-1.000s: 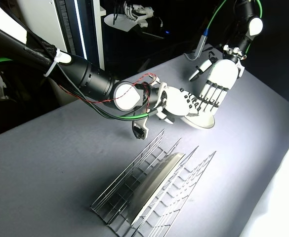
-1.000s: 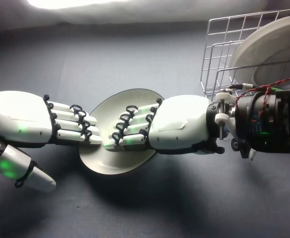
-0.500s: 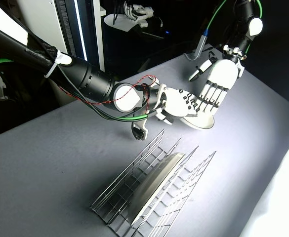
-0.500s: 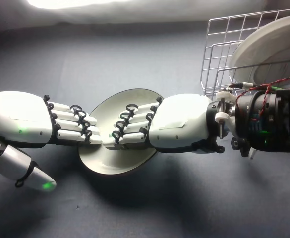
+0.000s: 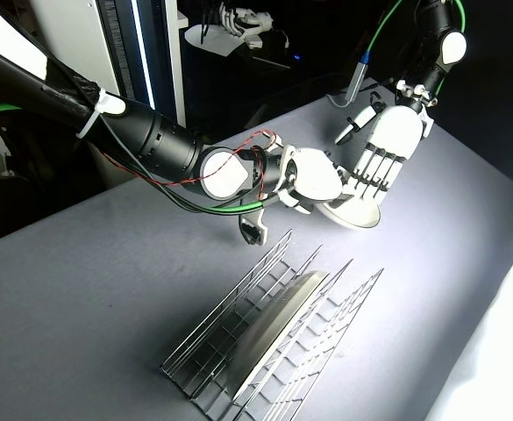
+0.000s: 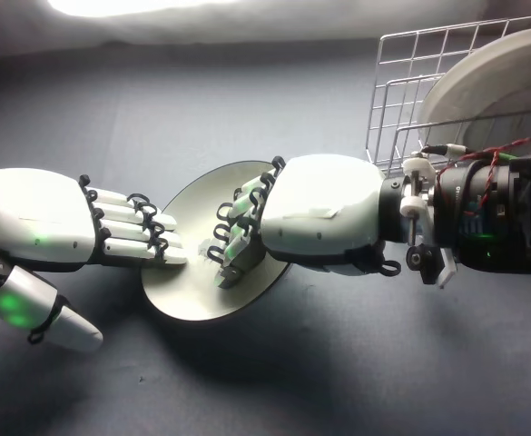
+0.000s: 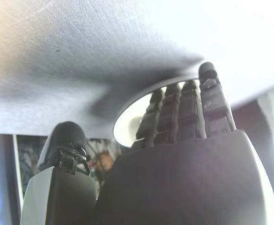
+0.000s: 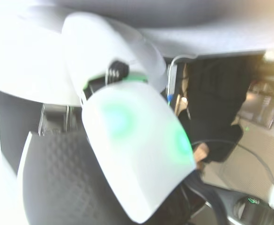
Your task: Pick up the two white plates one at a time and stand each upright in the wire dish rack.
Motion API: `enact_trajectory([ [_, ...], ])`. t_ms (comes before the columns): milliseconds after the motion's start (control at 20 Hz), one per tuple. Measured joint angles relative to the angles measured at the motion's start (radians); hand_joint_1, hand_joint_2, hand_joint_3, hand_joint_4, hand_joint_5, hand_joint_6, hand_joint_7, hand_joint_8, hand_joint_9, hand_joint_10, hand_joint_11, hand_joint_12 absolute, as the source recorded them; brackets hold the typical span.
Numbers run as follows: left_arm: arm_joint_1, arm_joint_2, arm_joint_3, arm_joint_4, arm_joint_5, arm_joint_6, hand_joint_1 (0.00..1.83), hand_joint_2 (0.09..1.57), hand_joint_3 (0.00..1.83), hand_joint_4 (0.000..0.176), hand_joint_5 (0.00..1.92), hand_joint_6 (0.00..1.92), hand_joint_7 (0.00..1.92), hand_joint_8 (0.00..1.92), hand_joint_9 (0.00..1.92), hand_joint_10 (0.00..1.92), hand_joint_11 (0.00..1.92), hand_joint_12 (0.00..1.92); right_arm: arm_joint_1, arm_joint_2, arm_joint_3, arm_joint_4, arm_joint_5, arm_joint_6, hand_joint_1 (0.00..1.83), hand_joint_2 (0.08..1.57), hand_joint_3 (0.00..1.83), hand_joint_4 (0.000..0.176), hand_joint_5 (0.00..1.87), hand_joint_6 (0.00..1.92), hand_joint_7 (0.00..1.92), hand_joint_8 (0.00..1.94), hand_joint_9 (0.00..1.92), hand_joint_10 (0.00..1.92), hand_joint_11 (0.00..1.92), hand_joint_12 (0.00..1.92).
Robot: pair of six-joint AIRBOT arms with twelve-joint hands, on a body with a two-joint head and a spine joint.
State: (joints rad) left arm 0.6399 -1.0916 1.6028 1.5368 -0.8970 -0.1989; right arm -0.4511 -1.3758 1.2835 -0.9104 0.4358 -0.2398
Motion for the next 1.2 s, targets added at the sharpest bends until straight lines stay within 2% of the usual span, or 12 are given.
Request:
enact_trajectory([
  [100, 0.000, 0.000, 0.000, 0.000, -0.002, 0.001, 0.00, 1.24, 0.00, 0.000, 0.07, 0.01, 0.02, 0.00, 0.00, 0.00, 0.00, 0.00, 0.000, 0.000, 0.000, -0.002, 0.010, -0.001, 1.49, 1.15, 0.00, 0.000, 0.76, 1.22, 0.88, 1.00, 0.85, 1.15, 0.83, 1.57],
  [200, 0.000, -0.001, 0.000, -0.001, -0.003, -0.003, 0.00, 1.24, 0.00, 0.000, 0.07, 0.01, 0.02, 0.01, 0.00, 0.00, 0.00, 0.00, 0.000, 0.000, 0.000, -0.004, 0.024, -0.003, 1.49, 1.10, 0.00, 0.000, 0.87, 1.02, 1.00, 0.81, 1.00, 0.96, 0.87, 1.50],
  [250, -0.006, -0.002, 0.004, 0.000, -0.007, -0.004, 0.00, 1.24, 0.00, 0.000, 0.03, 0.00, 0.00, 0.00, 0.00, 0.00, 0.00, 0.00, 0.000, 0.000, 0.000, -0.003, 0.031, -0.002, 1.49, 1.09, 0.00, 0.000, 0.88, 0.98, 1.02, 0.79, 1.00, 0.96, 0.87, 1.50],
  [300, -0.014, -0.003, 0.005, 0.009, -0.009, -0.007, 0.00, 1.25, 0.00, 0.000, 0.07, 0.02, 0.03, 0.01, 0.00, 0.00, 0.00, 0.00, 0.001, 0.000, 0.000, -0.002, 0.041, -0.002, 1.41, 1.09, 0.00, 0.000, 0.90, 0.99, 1.05, 0.81, 1.02, 1.05, 0.90, 1.22],
  [350, -0.015, -0.003, 0.005, 0.011, -0.009, -0.009, 0.00, 1.24, 0.00, 0.000, 0.05, 0.01, 0.01, 0.00, 0.00, 0.00, 0.00, 0.00, 0.002, 0.002, 0.000, -0.003, 0.053, -0.002, 1.39, 1.08, 0.00, 0.000, 0.92, 0.93, 1.09, 0.76, 1.05, 1.03, 0.95, 1.11],
  [450, -0.024, -0.004, 0.008, 0.018, -0.011, -0.013, 0.00, 1.24, 0.00, 0.000, 0.04, 0.00, 0.00, 0.00, 0.00, 0.00, 0.00, 0.00, 0.006, 0.011, -0.009, -0.010, 0.066, -0.004, 1.39, 1.08, 0.00, 0.000, 0.95, 0.93, 1.07, 0.79, 1.05, 1.02, 0.97, 1.03],
  [500, -0.024, -0.004, 0.007, 0.016, -0.012, -0.014, 0.00, 1.24, 0.00, 0.000, 0.05, 0.01, 0.01, 0.00, 0.00, 0.00, 0.00, 0.00, 0.008, 0.014, -0.011, -0.011, 0.068, -0.004, 1.47, 1.07, 0.01, 0.000, 0.93, 0.92, 1.02, 0.80, 1.03, 0.95, 0.92, 1.37],
  [550, -0.024, -0.004, 0.007, 0.016, -0.013, -0.015, 0.00, 1.24, 0.00, 0.000, 0.07, 0.01, 0.04, 0.01, 0.00, 0.00, 0.00, 0.00, 0.009, 0.020, -0.015, -0.011, 0.068, -0.003, 1.49, 1.08, 0.00, 0.000, 0.92, 0.93, 1.02, 0.79, 1.03, 0.93, 0.89, 1.46],
  [700, -0.029, -0.004, 0.012, 0.018, -0.024, -0.017, 0.00, 1.24, 0.00, 0.000, 0.05, 0.00, 0.01, 0.00, 0.00, 0.00, 0.00, 0.00, 0.019, 0.040, -0.037, -0.012, 0.059, -0.001, 1.50, 1.07, 0.00, 0.000, 0.96, 0.90, 1.08, 0.67, 1.05, 0.89, 0.90, 1.45],
  [1000, -0.128, -0.005, 0.038, 0.081, -0.058, -0.054, 0.00, 1.24, 0.00, 0.000, 0.06, 0.00, 0.02, 0.01, 0.00, 0.00, 0.00, 0.00, 0.023, 0.056, -0.059, -0.024, 0.027, 0.000, 1.49, 1.09, 0.00, 0.000, 0.91, 1.01, 0.98, 0.89, 0.97, 0.95, 0.89, 1.44],
  [1100, -0.155, 0.000, 0.043, 0.061, -0.057, -0.056, 0.00, 1.23, 0.00, 0.000, 0.08, 0.01, 0.04, 0.01, 0.00, 0.00, 0.00, 0.00, 0.023, 0.059, -0.060, -0.026, 0.026, 0.000, 1.49, 1.10, 0.00, 0.000, 0.91, 1.01, 0.92, 0.98, 0.95, 0.98, 0.87, 1.47],
  [1200, -0.159, 0.000, 0.045, 0.061, -0.058, -0.061, 0.00, 1.24, 0.00, 0.000, 0.07, 0.01, 0.03, 0.01, 0.00, 0.00, 0.00, 0.00, 0.025, 0.060, -0.060, -0.026, 0.024, 0.000, 1.49, 1.10, 0.00, 0.000, 0.90, 1.01, 0.92, 0.97, 0.99, 0.94, 0.89, 1.44],
])
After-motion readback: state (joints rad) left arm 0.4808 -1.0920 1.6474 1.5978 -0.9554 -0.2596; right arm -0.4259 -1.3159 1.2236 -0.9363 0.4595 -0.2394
